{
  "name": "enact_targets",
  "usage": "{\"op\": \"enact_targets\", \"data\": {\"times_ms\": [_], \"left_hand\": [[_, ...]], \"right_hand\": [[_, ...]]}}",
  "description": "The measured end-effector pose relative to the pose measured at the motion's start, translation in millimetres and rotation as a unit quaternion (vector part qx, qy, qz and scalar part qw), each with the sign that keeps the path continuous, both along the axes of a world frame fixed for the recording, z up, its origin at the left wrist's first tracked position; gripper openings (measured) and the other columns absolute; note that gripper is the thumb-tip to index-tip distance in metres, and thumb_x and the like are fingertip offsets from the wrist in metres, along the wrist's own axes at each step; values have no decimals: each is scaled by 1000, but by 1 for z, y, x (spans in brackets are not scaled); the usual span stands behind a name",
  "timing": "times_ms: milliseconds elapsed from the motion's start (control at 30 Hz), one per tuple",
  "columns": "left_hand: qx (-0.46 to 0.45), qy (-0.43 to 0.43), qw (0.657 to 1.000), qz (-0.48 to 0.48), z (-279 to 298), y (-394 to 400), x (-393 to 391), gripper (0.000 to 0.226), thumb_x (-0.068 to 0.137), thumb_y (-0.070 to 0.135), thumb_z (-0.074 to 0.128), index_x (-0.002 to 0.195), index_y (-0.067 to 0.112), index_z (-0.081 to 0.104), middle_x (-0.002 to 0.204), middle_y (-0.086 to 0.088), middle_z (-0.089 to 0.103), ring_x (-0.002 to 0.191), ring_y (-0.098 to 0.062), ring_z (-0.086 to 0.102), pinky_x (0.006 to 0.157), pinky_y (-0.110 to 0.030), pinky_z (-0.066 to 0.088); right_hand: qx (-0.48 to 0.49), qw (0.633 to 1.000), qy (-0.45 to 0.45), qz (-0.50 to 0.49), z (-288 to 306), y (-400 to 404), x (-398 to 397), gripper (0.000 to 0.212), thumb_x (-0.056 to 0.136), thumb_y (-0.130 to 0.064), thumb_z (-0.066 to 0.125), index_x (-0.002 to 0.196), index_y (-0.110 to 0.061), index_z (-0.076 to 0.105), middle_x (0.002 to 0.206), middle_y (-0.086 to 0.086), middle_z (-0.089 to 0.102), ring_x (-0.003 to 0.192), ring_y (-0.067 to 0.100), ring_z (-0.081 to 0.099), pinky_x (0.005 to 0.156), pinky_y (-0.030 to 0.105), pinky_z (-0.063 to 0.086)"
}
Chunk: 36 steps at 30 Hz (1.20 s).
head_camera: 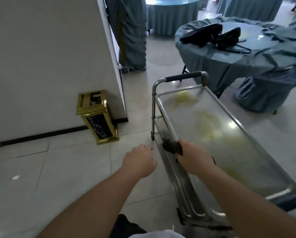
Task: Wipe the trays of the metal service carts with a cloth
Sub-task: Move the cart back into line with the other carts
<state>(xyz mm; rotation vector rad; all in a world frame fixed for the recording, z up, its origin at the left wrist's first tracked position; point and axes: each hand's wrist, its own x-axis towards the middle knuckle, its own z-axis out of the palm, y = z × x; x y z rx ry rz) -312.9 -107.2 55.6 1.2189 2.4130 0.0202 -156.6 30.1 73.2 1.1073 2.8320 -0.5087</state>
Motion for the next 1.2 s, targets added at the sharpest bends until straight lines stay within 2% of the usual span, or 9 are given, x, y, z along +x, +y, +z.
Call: {"op": "enact_targets", "data": {"times_ms": [100, 267, 400, 567, 700, 933, 1100, 1200], "left_hand": [[8, 26, 1000, 12, 3, 11, -25, 54, 98, 45, 49, 148, 26, 48, 141, -2, 56, 124, -26, 54, 99, -44, 50], [12, 51, 998, 18, -3, 38, -89, 52, 98, 46, 49, 146, 26, 49, 140, -1, 57, 126, -25, 54, 101, -45, 50], [17, 60, 998, -6, -16, 65, -158, 51, 99, 44, 48, 146, 25, 49, 138, -1, 58, 123, -24, 55, 100, -44, 49], [12, 51, 997, -52, -24, 96, -255, 50, 100, 45, 47, 146, 25, 48, 138, -1, 57, 124, -24, 54, 103, -46, 49], [-2, 47, 995, -85, -28, 127, -310, 49, 99, 44, 46, 144, 25, 49, 138, -2, 56, 125, -25, 53, 102, -46, 48], [3, 27, 989, -147, -39, 200, -357, 47, 99, 40, 45, 143, 24, 50, 139, -1, 54, 126, -25, 51, 104, -45, 47], [16, 25, 983, -181, -46, 286, -380, 45, 98, 41, 47, 140, 25, 52, 138, 1, 55, 126, -24, 51, 106, -43, 46], [8, 26, 979, -202, -43, 336, -389, 44, 98, 39, 47, 139, 24, 52, 139, 0, 55, 127, -26, 52, 104, -43, 47]], "right_hand": [[6, 1000, -11, 27, 1, 15, -31, 18, 96, -36, 60, 111, -26, 56, 94, -3, 65, 82, 23, 65, 74, 44, 61], [48, 996, -43, 69, -8, 38, -88, 15, 99, -32, 55, 113, -26, 56, 97, -6, 65, 83, 19, 64, 74, 43, 60], [73, 993, -62, 67, -18, 62, -150, 18, 98, -33, 56, 115, -28, 55, 103, -7, 66, 87, 18, 64, 76, 42, 60], [79, 992, -89, 31, -24, 81, -227, 23, 97, -40, 55, 119, -32, 54, 102, -8, 63, 89, 19, 63, 76, 38, 57], [71, 994, -84, 1, -27, 93, -269, 26, 97, -44, 54, 119, -31, 52, 106, -7, 66, 90, 20, 63, 70, 34, 50], [13, 991, -106, -75, -39, 151, -307, 25, 98, -38, 56, 122, -30, 55, 110, -6, 66, 97, 20, 64, 85, 40, 57], [9, 988, -85, -129, -55, 230, -327, 19, 97, -38, 56, 114, -31, 56, 106, -8, 67, 94, 20, 64, 77, 35, 54], [-25, 983, -50, -175, -59, 274, -335, 13, 96, -36, 57, 109, -32, 56, 96, -10, 63, 82, 15, 62, 73, 35, 57]]}}
